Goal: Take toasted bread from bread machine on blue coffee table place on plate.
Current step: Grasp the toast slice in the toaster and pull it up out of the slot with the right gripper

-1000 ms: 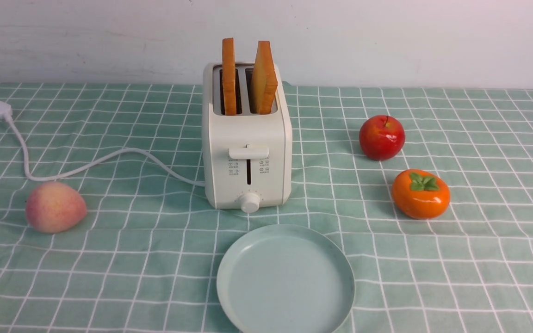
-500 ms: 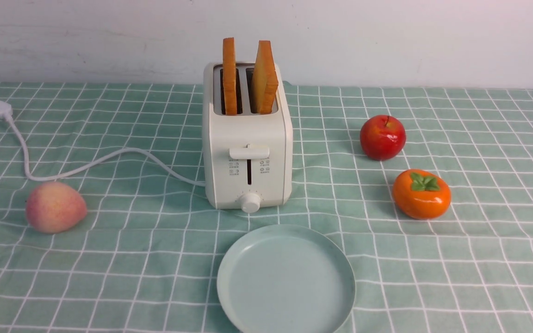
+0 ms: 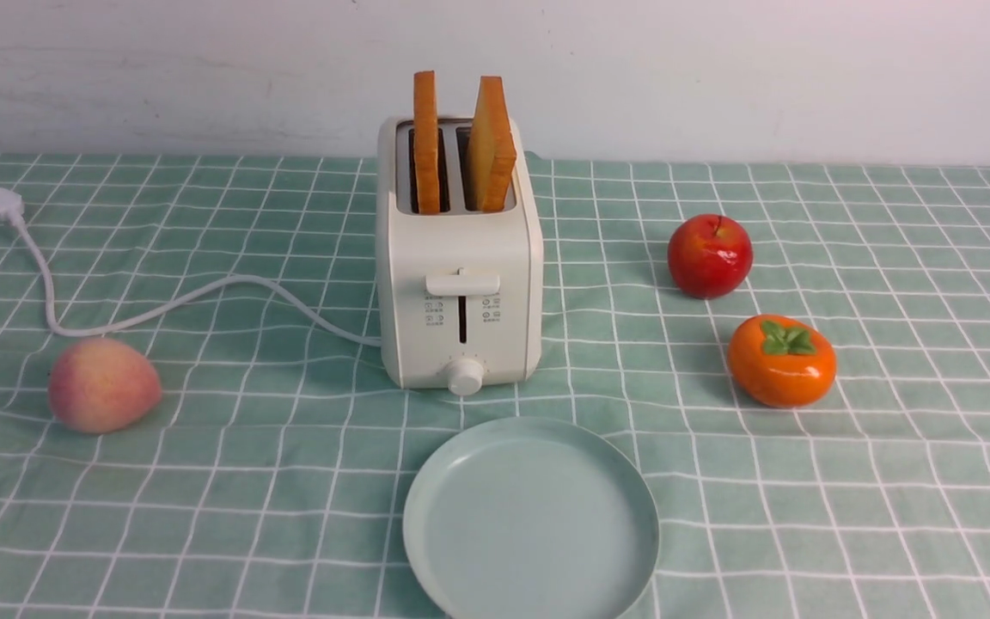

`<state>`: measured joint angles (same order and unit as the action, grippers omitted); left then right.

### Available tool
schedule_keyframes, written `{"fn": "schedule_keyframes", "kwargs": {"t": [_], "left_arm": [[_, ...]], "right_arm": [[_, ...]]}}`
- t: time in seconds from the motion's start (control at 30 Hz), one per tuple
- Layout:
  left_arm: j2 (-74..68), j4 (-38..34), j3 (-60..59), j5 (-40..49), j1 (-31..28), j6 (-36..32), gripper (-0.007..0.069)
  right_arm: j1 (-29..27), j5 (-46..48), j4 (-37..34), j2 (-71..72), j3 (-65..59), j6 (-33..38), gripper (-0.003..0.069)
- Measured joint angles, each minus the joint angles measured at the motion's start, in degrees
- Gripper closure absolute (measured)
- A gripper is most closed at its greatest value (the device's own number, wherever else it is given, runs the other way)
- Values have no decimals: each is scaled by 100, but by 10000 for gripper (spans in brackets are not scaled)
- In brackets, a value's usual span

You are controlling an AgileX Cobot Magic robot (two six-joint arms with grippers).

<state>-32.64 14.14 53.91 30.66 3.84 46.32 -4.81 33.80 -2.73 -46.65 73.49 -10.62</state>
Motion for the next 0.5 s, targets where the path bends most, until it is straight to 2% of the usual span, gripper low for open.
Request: {"fn": "schedule_keyframes", "kwargs": {"t": [0.1,0.17,0.2,0.3,0.33,0.37,0.5], "left_arm": [[-665,202,34,1153,0,-440,386],[-908,222,34,1466,0,-595,386],[-1182,150,34,1715,0,-710,386],[-1396,-253,34,1830,0,-788,386],[-1436,-535,34,1855,0,-817,386],[-1474,-1128,34,1875,0,-927,386],[-1474,-2242,34,2087,0,-1696,386]], "right_arm": [[142,281,-180,-856,3,29,419],[273,361,-407,-1222,4,103,419],[597,490,-773,-1737,10,404,419],[1086,694,-1315,-2470,163,1062,419],[1298,769,-1535,-2813,311,1315,419],[1620,843,-1864,-3435,653,1665,413],[2252,965,-2117,-4681,1845,1925,379]]}}
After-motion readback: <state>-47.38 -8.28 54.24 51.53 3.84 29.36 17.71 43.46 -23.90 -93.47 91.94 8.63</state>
